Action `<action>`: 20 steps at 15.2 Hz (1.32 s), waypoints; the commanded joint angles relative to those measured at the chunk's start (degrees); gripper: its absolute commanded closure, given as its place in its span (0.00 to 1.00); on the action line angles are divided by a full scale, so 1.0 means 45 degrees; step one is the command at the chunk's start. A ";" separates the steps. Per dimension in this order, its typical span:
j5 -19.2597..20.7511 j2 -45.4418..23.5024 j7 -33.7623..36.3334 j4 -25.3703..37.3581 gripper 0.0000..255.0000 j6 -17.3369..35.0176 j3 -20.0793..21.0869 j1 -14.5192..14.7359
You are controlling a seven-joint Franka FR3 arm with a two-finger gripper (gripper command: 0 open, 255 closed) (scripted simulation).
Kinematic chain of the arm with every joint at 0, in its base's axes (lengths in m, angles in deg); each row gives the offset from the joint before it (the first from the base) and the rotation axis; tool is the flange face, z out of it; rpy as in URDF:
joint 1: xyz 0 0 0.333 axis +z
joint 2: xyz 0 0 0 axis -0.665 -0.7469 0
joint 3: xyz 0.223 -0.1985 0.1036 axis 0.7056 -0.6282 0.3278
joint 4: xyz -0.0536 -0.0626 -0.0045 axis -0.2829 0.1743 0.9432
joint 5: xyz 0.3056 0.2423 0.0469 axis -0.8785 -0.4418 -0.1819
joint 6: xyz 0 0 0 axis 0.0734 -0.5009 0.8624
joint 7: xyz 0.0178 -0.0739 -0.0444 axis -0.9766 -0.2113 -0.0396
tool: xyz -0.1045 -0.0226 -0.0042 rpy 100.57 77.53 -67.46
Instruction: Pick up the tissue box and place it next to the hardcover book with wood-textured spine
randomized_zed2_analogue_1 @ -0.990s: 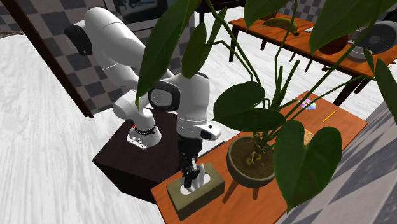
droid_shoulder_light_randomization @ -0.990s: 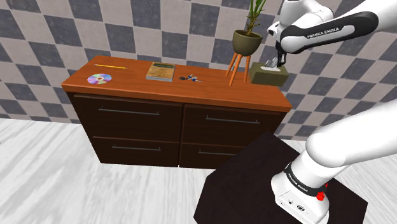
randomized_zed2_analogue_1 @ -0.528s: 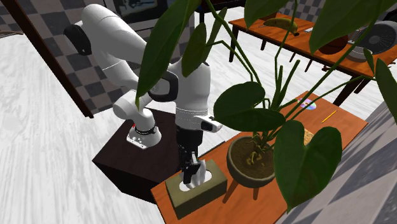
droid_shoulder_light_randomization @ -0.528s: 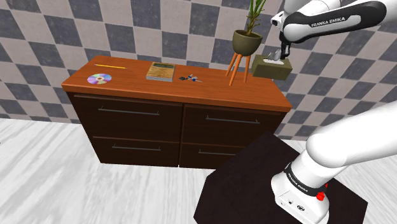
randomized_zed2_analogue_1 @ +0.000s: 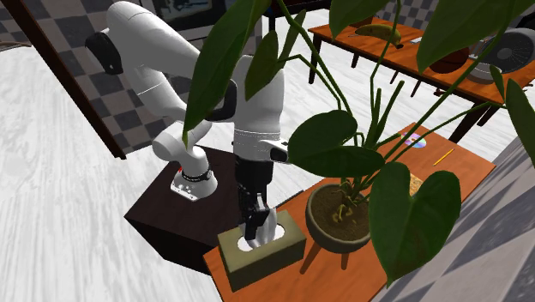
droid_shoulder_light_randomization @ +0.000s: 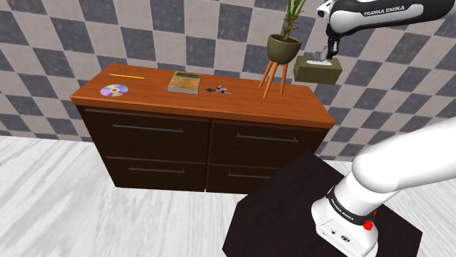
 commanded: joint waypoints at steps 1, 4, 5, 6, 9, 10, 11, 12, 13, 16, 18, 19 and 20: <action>-0.0115 0.0016 -0.0155 0.0327 1.00 -0.0308 0.0059 0.0046; -0.0263 0.0021 -0.0403 0.0805 1.00 -0.0739 0.0112 0.0091; -0.0311 0.0016 -0.0485 0.0969 1.00 -0.0881 0.0130 0.0105; -0.0357 0.0009 -0.0566 0.1136 1.00 -0.1024 0.0148 0.0118; -0.0489 -0.0028 -0.0807 0.1650 1.00 -0.1450 0.0198 0.0158; -0.0531 -0.0045 -0.0886 0.1826 1.00 -0.1591 0.0215 0.0170; -0.0573 -0.0066 -0.0965 0.2005 1.00 -0.1733 0.0231 0.0182; -0.0613 -0.0089 -0.1044 0.2187 1.00 -0.1874 0.0247 0.0193; -0.0653 -0.0115 -0.1123 0.2371 1.00 -0.2015 0.0263 0.0204; -0.0737 -0.0181 -0.1296 0.2786 1.00 -0.2325 0.0296 0.0228; -0.0820 -0.0786 -0.0822 0.3055 1.00 -0.2233 0.0539 0.0383; -0.0858 -0.1100 -0.0593 0.3212 1.00 -0.2193 0.0654 0.0461; -0.0896 -0.1422 -0.0369 0.3384 1.00 -0.2159 0.0771 0.0535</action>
